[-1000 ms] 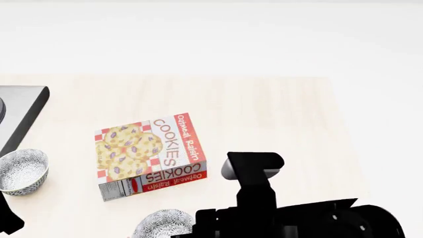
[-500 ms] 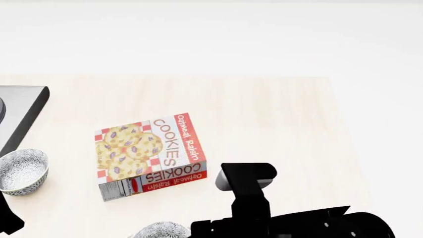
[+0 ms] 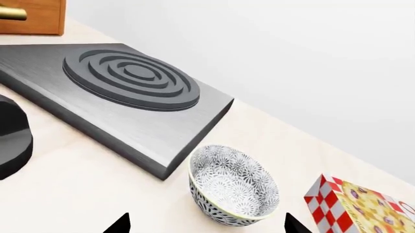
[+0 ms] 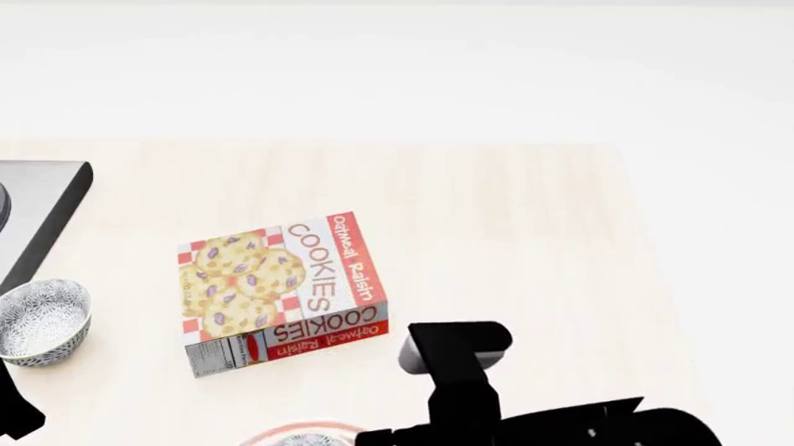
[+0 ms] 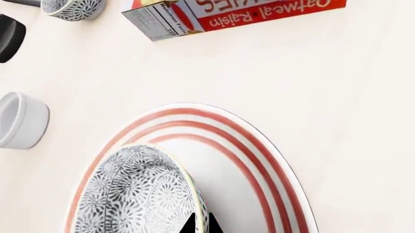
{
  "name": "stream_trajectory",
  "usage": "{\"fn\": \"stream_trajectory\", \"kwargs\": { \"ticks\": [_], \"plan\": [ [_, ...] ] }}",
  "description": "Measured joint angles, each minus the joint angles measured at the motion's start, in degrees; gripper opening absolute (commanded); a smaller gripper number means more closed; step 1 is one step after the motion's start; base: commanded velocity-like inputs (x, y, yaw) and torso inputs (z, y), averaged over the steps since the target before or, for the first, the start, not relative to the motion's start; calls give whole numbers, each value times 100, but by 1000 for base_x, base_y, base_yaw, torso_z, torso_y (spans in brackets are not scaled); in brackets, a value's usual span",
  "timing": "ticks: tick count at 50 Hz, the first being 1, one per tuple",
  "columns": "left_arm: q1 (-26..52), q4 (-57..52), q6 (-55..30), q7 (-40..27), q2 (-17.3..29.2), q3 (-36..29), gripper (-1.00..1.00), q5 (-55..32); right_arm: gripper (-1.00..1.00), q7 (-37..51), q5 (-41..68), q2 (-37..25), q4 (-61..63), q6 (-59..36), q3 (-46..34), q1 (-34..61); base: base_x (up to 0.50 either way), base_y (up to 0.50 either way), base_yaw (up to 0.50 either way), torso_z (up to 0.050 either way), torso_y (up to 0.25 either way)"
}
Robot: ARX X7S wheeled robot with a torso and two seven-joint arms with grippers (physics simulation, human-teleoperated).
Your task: Pick the akita bowl next to the plate and place it on the plate.
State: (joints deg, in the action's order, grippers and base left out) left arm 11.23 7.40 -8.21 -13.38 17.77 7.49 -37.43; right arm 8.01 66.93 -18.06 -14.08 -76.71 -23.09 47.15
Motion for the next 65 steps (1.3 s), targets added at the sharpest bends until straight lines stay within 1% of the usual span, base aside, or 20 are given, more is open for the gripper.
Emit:
{"fn": "stream_trajectory", "kwargs": {
  "ticks": [18,19,30,38,45,53,58,65],
  "plan": [
    [9,46,43,8,4,-23,100,-1,-100,-113,-91,-52,-95,197,-200,7,0,0,0,0,0],
    [8,45,44,7,4,-24,100,-1,100,-123,-93,-54,-100,211,-212,9,0,0,0,0,0],
    [-1,23,37,-10,16,-35,100,-19,100,-99,-16,-149,182,169,-283,23,0,0,0,0,0],
    [2,27,40,-15,21,-43,100,-28,100,228,303,-253,582,-103,-120,149,0,0,0,0,0],
    [6,34,43,-20,24,-50,100,-36,100,836,858,-349,981,-478,195,389,0,0,0,0,0],
    [-1,26,43,-29,31,-57,100,-47,100,1939,1900,-512,1399,-817,533,638,0,0,0,0,0],
    [-4,16,41,-38,37,-62,100,-52,100,2508,2355,-687,1812,-804,737,604,0,0,0,0,0],
    [-3,33,58,-34,40,-68,100,-53,100,2951,2479,-894,2505,-623,994,392,0,0,0,0,0]
  ]
}}
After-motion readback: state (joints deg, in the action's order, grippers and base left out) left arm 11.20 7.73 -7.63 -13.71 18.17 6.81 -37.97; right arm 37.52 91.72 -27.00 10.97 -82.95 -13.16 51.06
